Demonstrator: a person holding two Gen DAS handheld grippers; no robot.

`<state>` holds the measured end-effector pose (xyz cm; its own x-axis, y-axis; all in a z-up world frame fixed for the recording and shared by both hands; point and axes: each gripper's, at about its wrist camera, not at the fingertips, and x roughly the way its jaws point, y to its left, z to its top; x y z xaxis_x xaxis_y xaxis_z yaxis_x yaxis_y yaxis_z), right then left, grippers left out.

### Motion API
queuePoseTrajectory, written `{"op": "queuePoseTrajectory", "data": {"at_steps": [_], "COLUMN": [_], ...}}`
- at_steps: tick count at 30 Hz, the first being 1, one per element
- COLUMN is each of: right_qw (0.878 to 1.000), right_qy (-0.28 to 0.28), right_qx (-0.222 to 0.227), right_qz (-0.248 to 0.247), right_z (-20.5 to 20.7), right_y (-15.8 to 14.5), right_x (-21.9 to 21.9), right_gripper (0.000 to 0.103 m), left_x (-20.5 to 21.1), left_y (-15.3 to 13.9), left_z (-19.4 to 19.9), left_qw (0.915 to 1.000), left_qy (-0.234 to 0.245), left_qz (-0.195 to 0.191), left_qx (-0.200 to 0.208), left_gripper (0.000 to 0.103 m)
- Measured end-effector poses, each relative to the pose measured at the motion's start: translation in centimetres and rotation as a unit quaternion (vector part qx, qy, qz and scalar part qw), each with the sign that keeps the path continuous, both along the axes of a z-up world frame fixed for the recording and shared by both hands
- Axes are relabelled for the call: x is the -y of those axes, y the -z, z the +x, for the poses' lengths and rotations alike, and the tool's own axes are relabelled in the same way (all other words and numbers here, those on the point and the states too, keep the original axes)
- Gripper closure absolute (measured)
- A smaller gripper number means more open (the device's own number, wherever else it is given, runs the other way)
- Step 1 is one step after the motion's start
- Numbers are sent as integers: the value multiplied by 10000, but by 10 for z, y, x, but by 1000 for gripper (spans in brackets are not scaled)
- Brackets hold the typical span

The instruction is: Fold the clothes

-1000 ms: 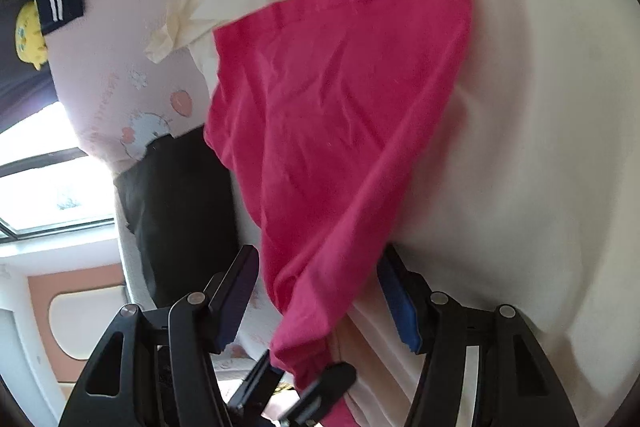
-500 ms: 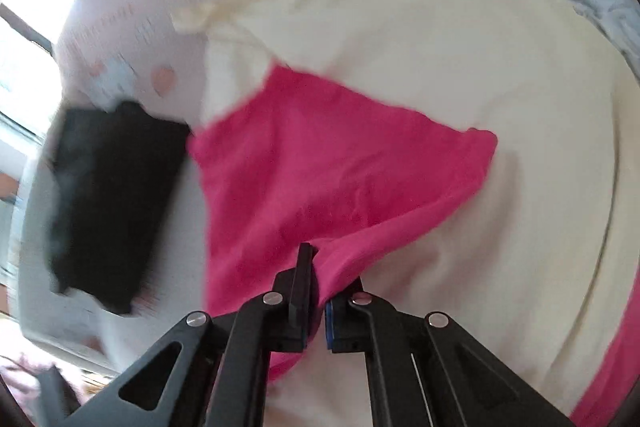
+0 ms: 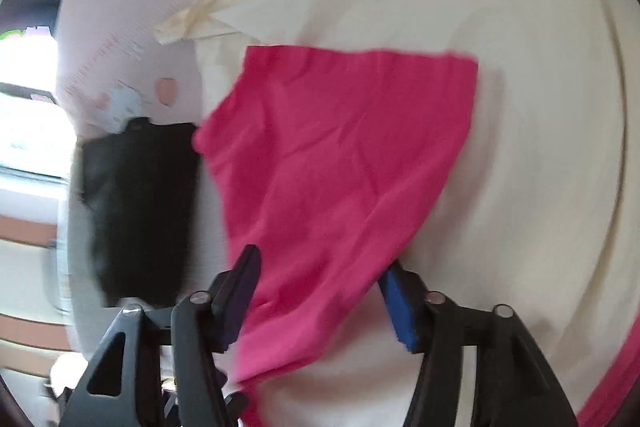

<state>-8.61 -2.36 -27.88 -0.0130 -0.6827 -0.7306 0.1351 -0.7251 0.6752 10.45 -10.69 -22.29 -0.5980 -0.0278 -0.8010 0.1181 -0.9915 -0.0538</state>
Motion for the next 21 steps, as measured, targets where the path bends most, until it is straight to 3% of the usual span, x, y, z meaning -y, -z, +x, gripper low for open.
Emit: {"op": "queuePoseTrajectory", "data": {"at_steps": [1,4,11,21], "right_qw": [9999,9990,9982,9935], "right_qy": [12,-14,108,552], "right_qx": [99,359,535,694], "right_qz": [-133,-256,-253,-719], "right_z": [3,10,13,-18], "right_y": [1,6,14,30], "right_x": [-1,0,-11,-12], "right_gripper": [44,44,44,42], "left_x": [4,6,-18,-19], "left_y": [1,7,31,39], "left_z": [-3,-12,-24,-51], "left_qw": [10000,9999,9914,9875], "left_qy": [2,69,499,448], "left_qz": [2,-25,-1154,-1485], "left_qx": [6,98,361,272], "left_gripper": [35,35,35,35]}}
